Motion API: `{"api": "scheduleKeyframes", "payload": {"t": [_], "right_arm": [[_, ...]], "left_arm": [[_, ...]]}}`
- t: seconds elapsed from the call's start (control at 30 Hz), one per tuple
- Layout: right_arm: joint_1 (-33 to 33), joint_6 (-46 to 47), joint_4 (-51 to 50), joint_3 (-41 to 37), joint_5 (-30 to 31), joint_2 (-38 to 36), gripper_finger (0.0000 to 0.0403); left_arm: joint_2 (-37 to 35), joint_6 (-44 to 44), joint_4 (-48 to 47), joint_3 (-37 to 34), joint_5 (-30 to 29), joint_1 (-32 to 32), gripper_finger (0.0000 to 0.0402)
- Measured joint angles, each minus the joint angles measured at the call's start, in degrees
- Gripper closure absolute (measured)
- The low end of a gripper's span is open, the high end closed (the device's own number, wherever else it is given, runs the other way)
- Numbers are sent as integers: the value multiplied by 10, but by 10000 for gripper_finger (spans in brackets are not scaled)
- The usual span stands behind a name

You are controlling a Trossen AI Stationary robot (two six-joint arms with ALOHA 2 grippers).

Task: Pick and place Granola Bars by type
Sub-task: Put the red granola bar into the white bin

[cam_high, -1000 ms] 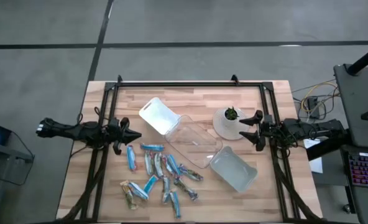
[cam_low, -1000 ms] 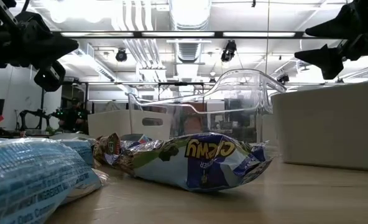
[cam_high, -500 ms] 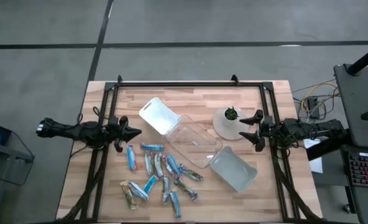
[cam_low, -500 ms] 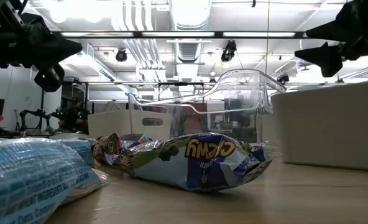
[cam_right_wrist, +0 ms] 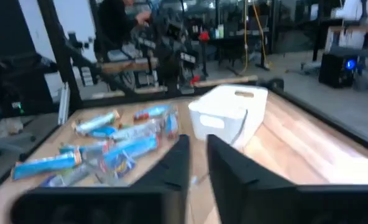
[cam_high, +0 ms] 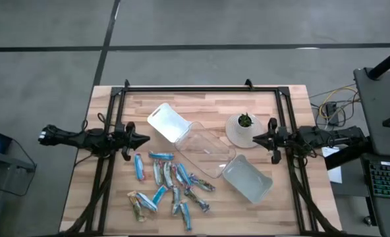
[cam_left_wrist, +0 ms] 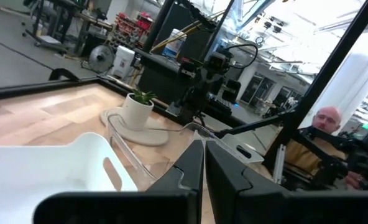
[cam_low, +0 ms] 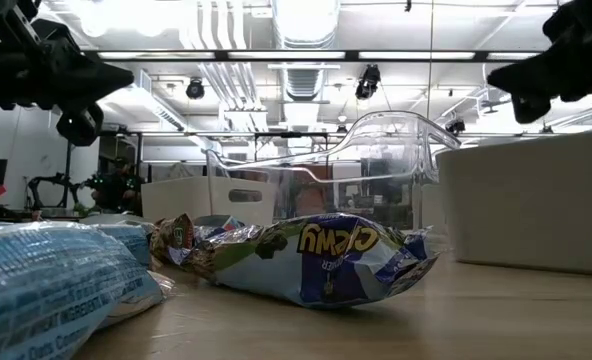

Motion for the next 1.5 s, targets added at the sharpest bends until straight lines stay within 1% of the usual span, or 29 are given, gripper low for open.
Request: {"api": "scheduleKeyframes", "payload": {"t": [0.07,0.17,0.33,0.57,0.67,0.83,0.9,1.03,1.3,1.5], "right_arm": [[0,18,-15,0,0,0,388],[0,46,-28,0,0,0,390],[0,47,-33,0,1,0,390],[0,47,-33,0,2,0,390],[0,47,-33,0,2,0,390],[0,47,-33,0,2,0,390],[0,46,-33,0,2,0,390],[0,46,-33,0,2,0,390],[0,46,-33,0,3,0,390],[0,46,-33,0,3,0,390]], "left_arm": [[0,13,0,0,-4,0,401],[0,37,0,0,-8,0,401],[0,72,4,0,-10,0,401],[0,145,13,0,-12,0,401],[0,143,14,0,-16,0,401],[0,87,23,0,-23,0,401],[0,82,25,0,-23,0,401],[2,93,23,6,-25,0,401],[7,129,25,49,-24,0,401],[42,157,1,102,-27,0,401]]}}
